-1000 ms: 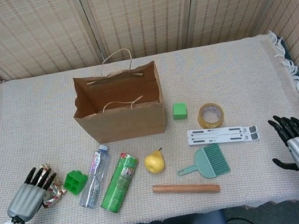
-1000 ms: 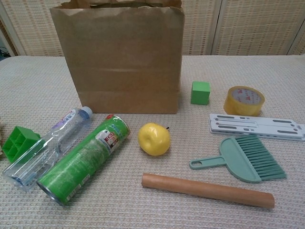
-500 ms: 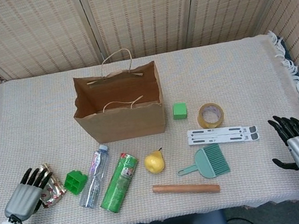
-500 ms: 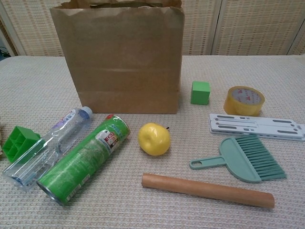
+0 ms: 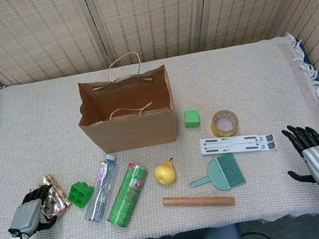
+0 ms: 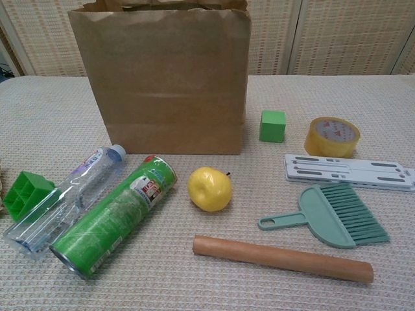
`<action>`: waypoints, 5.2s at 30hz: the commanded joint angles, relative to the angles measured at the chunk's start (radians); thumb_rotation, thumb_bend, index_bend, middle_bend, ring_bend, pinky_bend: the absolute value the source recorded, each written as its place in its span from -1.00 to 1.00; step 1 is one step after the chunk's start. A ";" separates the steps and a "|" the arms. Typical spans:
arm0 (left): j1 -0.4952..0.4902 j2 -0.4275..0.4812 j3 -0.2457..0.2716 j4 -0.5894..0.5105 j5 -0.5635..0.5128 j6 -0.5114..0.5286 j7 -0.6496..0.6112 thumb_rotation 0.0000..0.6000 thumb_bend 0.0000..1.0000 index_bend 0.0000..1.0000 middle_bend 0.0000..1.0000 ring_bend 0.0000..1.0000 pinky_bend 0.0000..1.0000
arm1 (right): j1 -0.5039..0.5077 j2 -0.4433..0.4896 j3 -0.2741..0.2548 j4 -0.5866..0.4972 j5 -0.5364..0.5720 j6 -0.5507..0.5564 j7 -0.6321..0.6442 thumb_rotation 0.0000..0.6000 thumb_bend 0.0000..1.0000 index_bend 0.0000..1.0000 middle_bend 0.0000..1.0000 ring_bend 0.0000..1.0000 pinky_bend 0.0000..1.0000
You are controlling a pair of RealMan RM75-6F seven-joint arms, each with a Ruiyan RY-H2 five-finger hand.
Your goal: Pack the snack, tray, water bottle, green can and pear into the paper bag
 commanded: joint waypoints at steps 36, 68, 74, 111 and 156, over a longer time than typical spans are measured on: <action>-0.097 -0.140 0.207 0.673 0.685 0.191 0.201 1.00 -0.32 -1.00 -1.00 -1.00 -0.94 | 0.007 0.011 -0.008 -0.026 0.018 -0.030 0.015 1.00 -0.87 -1.00 -1.00 -1.00 -1.00; -0.153 -0.178 0.303 0.932 0.859 0.219 0.145 1.00 -0.32 -1.00 -1.00 -1.00 -0.94 | 0.020 0.024 -0.011 -0.053 0.048 -0.071 0.034 1.00 -0.87 -1.00 -1.00 -1.00 -1.00; -0.158 -0.201 0.332 0.948 0.885 0.199 0.140 1.00 -0.31 -1.00 -1.00 -1.00 -0.94 | 0.019 0.026 -0.012 -0.053 0.046 -0.069 0.039 1.00 -0.87 -1.00 -1.00 -1.00 -1.00; -0.112 -0.028 -0.002 0.651 0.508 0.442 -0.100 1.00 0.24 0.43 0.45 0.32 0.58 | -0.008 -0.137 0.017 0.233 -0.270 0.316 0.309 1.00 -0.87 -1.00 -1.00 -1.00 -1.00; -0.607 -0.337 -0.523 0.169 -0.202 0.163 -0.194 1.00 0.27 0.37 0.42 0.31 0.53 | 0.011 -0.102 -0.009 0.188 -0.213 0.242 0.327 1.00 -0.87 -1.00 -1.00 -1.00 -1.00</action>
